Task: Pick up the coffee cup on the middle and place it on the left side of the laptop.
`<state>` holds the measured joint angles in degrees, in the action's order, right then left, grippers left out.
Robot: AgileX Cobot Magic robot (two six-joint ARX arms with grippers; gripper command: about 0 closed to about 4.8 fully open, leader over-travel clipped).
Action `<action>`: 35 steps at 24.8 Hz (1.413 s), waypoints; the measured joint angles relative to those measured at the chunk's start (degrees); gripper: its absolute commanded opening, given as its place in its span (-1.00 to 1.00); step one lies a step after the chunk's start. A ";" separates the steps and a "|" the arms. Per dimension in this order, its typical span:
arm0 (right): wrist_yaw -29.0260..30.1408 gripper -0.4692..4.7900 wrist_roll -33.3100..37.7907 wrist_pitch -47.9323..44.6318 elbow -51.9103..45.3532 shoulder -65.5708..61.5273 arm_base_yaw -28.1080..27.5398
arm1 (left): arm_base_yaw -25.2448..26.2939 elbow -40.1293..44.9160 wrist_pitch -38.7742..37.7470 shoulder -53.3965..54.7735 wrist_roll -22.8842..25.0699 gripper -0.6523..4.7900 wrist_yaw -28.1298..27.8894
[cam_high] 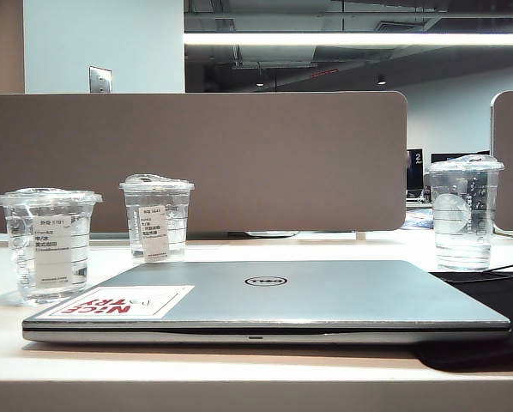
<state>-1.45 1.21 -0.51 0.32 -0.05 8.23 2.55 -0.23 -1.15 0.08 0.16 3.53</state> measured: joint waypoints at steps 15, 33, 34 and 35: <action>0.00 -0.84 0.00 -0.02 0.00 0.00 0.00 | 0.02 0.00 0.13 0.00 -1.09 -0.78 0.02; 0.17 -0.84 0.00 -0.02 0.00 0.00 -2.64 | 0.02 0.00 0.07 0.00 -1.09 -0.78 0.13; 0.15 -0.84 0.00 -0.02 0.00 0.00 -4.33 | 0.02 0.00 0.07 0.00 -1.09 -0.78 0.13; 0.17 -0.84 0.00 -0.02 0.00 0.00 -5.35 | 0.02 0.00 0.07 0.00 -1.09 -0.78 0.13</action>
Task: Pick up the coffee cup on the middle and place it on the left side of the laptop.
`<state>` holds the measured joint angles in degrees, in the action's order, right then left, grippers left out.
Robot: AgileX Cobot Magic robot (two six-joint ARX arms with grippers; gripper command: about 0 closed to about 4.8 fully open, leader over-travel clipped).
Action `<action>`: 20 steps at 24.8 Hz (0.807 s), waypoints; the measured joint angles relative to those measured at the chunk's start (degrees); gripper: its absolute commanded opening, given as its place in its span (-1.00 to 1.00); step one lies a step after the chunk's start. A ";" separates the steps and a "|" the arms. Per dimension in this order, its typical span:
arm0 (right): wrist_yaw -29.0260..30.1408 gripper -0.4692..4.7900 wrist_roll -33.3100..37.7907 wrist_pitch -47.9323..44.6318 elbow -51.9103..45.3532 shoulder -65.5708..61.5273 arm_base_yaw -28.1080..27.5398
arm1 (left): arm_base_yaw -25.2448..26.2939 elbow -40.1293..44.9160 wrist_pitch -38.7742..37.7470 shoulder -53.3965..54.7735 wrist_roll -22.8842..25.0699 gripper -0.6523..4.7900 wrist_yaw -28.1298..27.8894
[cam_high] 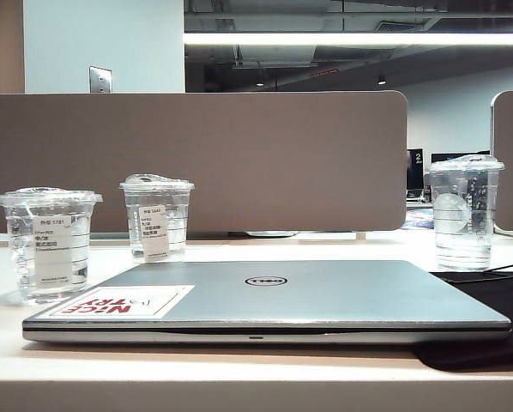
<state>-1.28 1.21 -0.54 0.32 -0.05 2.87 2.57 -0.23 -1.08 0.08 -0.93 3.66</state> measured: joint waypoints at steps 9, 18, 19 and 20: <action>-0.02 -0.84 0.00 0.00 0.00 0.00 -4.70 | 0.00 0.00 0.00 0.00 0.00 -0.78 0.02; -0.02 -0.84 0.00 0.00 0.00 0.00 -4.70 | 0.02 0.00 0.00 0.00 0.00 -0.78 0.00; -0.02 -0.84 0.00 0.00 0.00 0.00 -4.70 | 0.02 0.00 0.00 0.00 0.00 -0.78 0.00; -0.02 -0.84 0.00 0.00 0.00 0.00 -4.70 | 0.02 0.00 0.00 0.00 0.00 -0.78 0.02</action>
